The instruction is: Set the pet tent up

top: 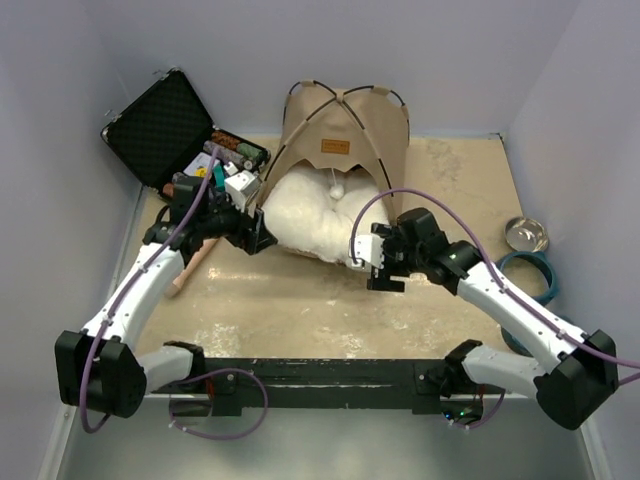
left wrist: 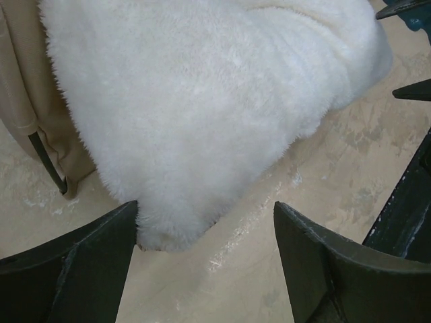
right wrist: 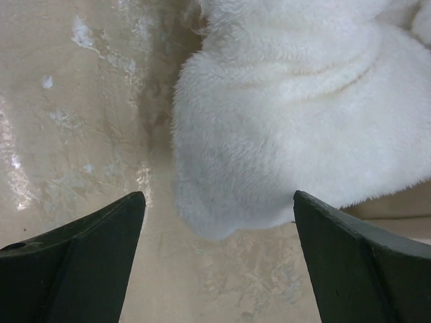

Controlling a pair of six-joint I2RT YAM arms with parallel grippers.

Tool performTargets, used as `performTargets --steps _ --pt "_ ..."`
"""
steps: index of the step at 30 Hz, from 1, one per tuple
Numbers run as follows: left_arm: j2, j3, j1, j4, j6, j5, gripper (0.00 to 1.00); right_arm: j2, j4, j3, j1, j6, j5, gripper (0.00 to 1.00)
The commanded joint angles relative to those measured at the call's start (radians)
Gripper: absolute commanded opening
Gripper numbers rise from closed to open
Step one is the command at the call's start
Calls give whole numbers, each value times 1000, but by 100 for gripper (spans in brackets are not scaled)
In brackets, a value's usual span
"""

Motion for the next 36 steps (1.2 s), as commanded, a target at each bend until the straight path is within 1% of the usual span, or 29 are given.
performTargets --steps 1,3,5,7,8,10,11,12,13,14,15,17,21,22,24,26,28,32,36 --pt "-13 -63 -73 73 14 -95 84 42 201 -47 35 38 123 94" --pt "22 -56 -115 105 31 -130 81 82 264 -51 43 55 163 91" --pt "75 -19 -135 119 38 -156 74 116 316 -48 49 74 200 82" --pt "131 13 -149 134 49 -167 62 126 379 -51 49 89 227 63" --pt "151 31 -156 134 54 -175 55 126 401 -53 50 92 240 50" --pt "183 70 -170 145 69 -186 41 126 445 -47 52 106 267 23" --pt "197 84 -175 154 72 -192 35 126 462 -41 52 110 284 3" --pt "210 105 -181 161 75 -198 25 128 471 -36 52 110 287 0" --pt "225 122 -184 168 74 -196 13 128 485 -29 50 112 290 0" --pt "239 142 -187 176 74 -190 4 126 506 -18 52 112 290 0" --pt "251 165 -190 187 69 -190 0 125 531 -10 52 113 290 0" --pt "279 200 -196 229 49 -187 0 137 600 10 52 121 300 0" --pt "335 280 -230 334 29 -215 0 237 735 83 50 126 361 0" --pt "360 300 -238 351 34 -224 0 261 753 97 52 124 379 0" --pt "397 326 -250 377 55 -239 0 316 844 110 50 106 401 0" --pt "433 320 -258 404 83 -262 0 372 931 110 52 75 419 0" --pt "467 305 -258 467 97 -290 0 448 996 111 52 48 442 0" --pt "519 260 -258 565 118 -315 0 536 1173 64 43 -9 499 0" --pt "572 253 -256 587 124 -331 0 608 1209 70 17 -26 530 0"
